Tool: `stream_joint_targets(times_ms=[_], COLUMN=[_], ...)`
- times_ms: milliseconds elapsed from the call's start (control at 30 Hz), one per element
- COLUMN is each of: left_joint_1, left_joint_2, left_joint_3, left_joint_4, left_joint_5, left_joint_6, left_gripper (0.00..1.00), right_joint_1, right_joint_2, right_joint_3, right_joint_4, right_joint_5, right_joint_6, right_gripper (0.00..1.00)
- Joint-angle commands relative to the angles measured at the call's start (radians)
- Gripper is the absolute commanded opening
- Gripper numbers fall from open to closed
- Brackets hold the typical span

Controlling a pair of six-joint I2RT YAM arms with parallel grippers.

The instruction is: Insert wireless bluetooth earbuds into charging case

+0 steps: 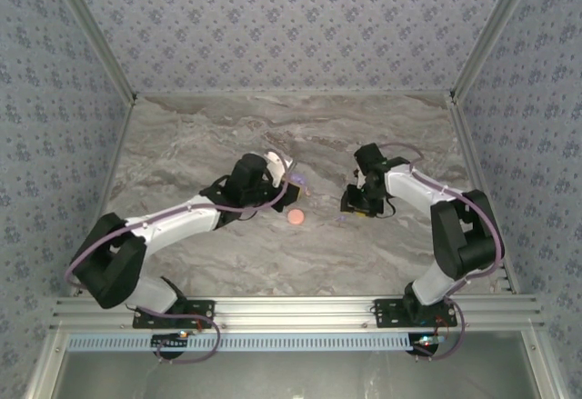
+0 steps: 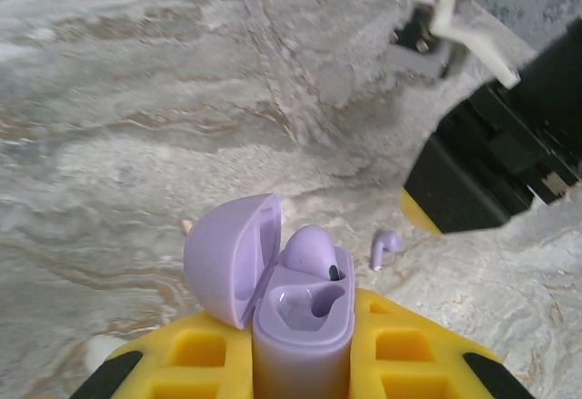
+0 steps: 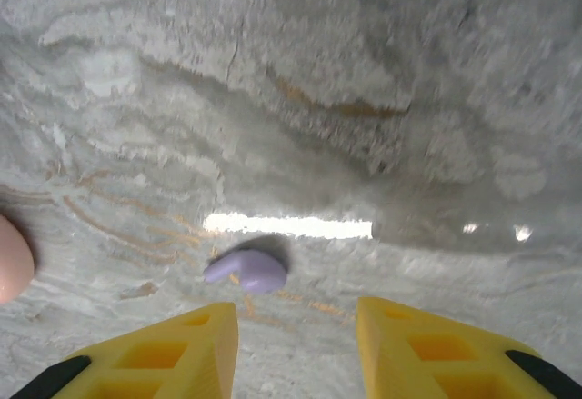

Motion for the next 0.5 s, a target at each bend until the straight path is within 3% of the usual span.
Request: stream_joint_targets(times_ms=[0,467], left_joint_1=[0.025,0.057], left_joint_2=[-0.075,-0.196], left_joint_3=[-0.033,-0.097], left_joint_4=[0.04,0.044], left_joint_5=[-0.027,-0.05], left_joint_6=[0.035,0.043], left_gripper=[0.1,0.11], right_joint_1=[0.028,0.07], right_joint_2=[-0.039,0.055], right_joint_3=[-0.026,-0.023], right_joint_4=[-0.001,0.058], right_joint_5=[-0.025,-0.029], right_joint_6=[0.127,0.204], right_gripper=[0.43,0.47])
